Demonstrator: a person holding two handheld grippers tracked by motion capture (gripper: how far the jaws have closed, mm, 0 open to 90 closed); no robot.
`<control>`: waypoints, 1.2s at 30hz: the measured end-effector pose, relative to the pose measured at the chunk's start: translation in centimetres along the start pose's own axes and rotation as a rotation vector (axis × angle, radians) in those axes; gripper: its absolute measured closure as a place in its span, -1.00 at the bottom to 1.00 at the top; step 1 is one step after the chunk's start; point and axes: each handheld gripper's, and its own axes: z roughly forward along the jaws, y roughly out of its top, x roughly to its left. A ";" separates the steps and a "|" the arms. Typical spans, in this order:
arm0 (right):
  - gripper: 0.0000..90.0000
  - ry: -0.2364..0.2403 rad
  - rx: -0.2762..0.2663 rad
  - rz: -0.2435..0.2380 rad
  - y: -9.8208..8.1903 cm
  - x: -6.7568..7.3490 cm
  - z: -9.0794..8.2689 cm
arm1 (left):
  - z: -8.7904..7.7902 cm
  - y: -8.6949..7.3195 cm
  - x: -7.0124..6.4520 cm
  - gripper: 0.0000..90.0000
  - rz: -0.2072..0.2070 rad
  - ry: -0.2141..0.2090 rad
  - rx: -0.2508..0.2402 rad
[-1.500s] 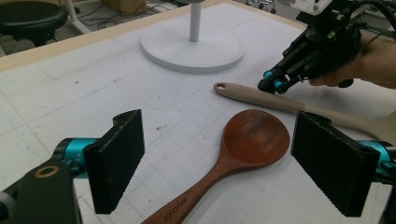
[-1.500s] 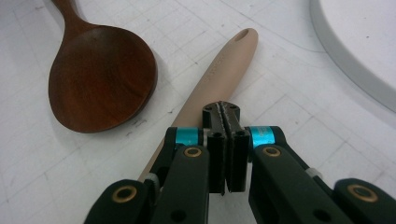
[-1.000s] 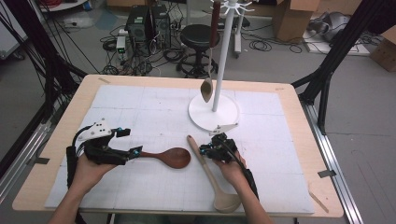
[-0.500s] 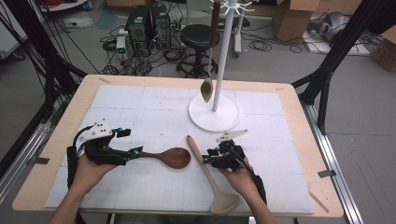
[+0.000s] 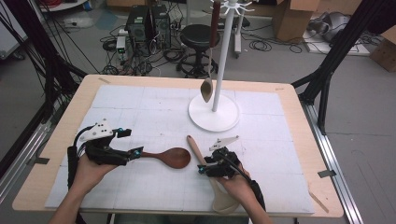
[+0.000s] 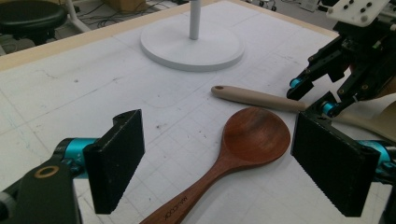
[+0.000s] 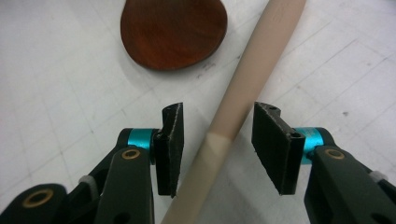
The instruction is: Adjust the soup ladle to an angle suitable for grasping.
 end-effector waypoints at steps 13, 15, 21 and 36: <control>0.44 -0.047 0.005 0.019 0.0 0.2 -0.3 | 0.0 0.0 0.0 -0.60 0.000 0.000 0.001; 0.46 -0.048 0.000 0.027 0.0 0.1 -0.5 | 0.0 0.0 0.0 -0.60 -0.001 0.000 0.000; 0.39 -0.048 0.015 0.059 0.1 0.2 0.0 | 0.2 0.0 -0.2 -0.60 0.003 -0.004 0.002; 0.51 -0.063 0.043 0.075 0.5 -0.2 -0.4 | 0.3 0.1 -0.2 -0.60 0.008 -0.004 0.008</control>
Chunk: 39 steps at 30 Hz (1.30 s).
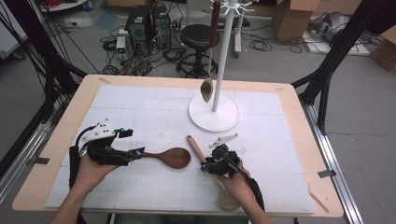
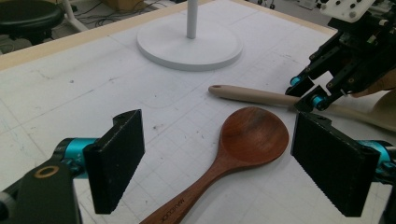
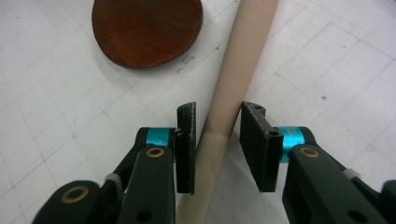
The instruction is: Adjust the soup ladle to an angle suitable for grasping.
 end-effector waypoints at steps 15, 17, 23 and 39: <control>0.44 -0.023 0.032 -0.042 0.0 0.1 0.0 | -0.1 0.0 0.0 -0.60 -0.001 0.000 -0.007; 0.45 -0.029 0.037 -0.054 0.0 0.1 0.0 | -0.1 0.0 0.0 -0.60 -0.001 0.000 -0.004; 0.55 -0.014 0.039 -0.016 0.1 -0.3 -0.2 | -0.1 0.0 -0.1 -0.60 0.001 -0.001 -0.005; 0.68 -0.043 0.028 -0.049 -0.1 -0.6 -0.9 | 0.0 0.0 -0.1 -0.60 -0.001 -0.002 0.001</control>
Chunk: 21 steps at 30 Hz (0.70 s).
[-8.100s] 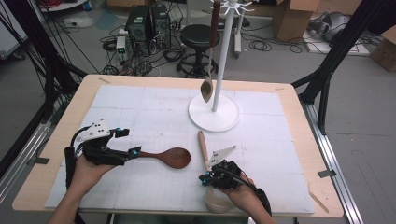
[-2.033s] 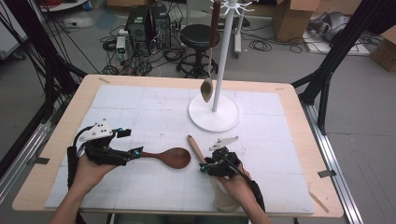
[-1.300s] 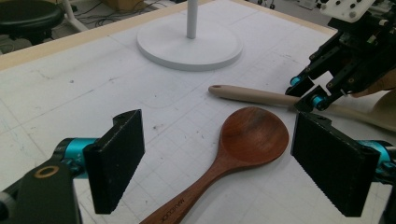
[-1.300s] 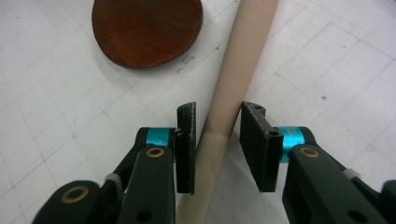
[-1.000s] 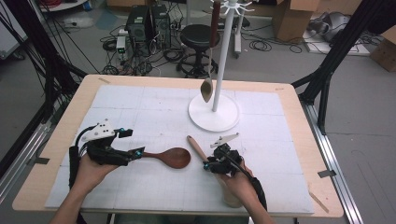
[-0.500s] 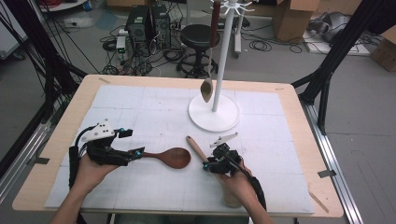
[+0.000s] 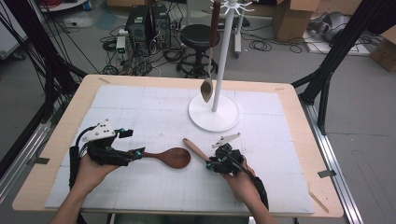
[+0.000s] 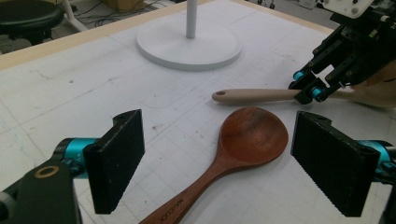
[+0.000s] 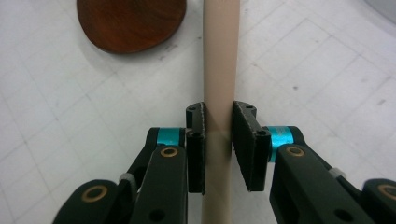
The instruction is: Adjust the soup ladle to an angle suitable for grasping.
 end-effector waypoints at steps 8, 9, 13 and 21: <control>0.60 -0.021 0.024 0.000 0.0 -0.2 0.3 | 0.0 0.0 0.0 -0.60 0.000 -0.002 -0.002; 0.57 -0.016 0.028 0.000 0.0 -0.1 0.3 | 0.0 0.0 0.0 -0.60 0.001 -0.001 -0.001; 0.64 -0.036 0.034 -0.035 0.1 0.1 0.4 | 0.1 0.0 -0.1 -0.60 0.004 -0.002 0.001; 0.68 -0.027 0.002 -0.039 -0.1 -0.1 -0.1 | 0.2 0.0 -0.1 -0.60 0.005 -0.007 0.008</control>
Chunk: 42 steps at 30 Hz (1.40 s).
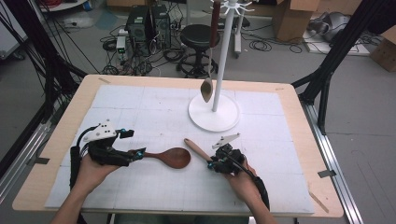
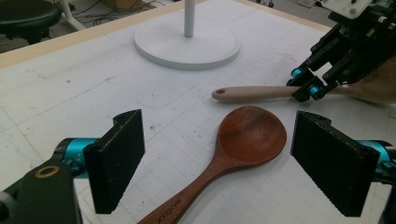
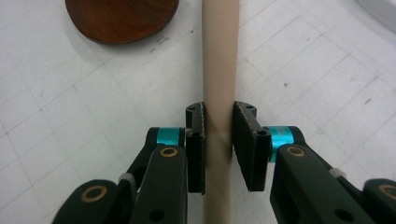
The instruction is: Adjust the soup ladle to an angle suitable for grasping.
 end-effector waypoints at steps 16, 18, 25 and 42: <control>0.68 0.027 -0.142 -0.056 0.2 0.5 -2.6 | 0.8 0.1 -0.7 -0.58 0.013 -0.021 0.015; 0.68 0.030 -0.155 -0.060 0.2 0.7 -2.7 | 1.0 0.1 -0.8 -0.57 0.015 -0.025 0.018; 0.68 0.039 -0.167 -0.097 0.6 1.4 -2.6 | 1.7 0.2 -1.1 -0.56 0.017 -0.040 0.034; 0.68 0.083 -0.215 -0.149 1.5 3.1 -3.0 | 4.1 0.3 -2.9 -0.41 0.037 -0.100 0.078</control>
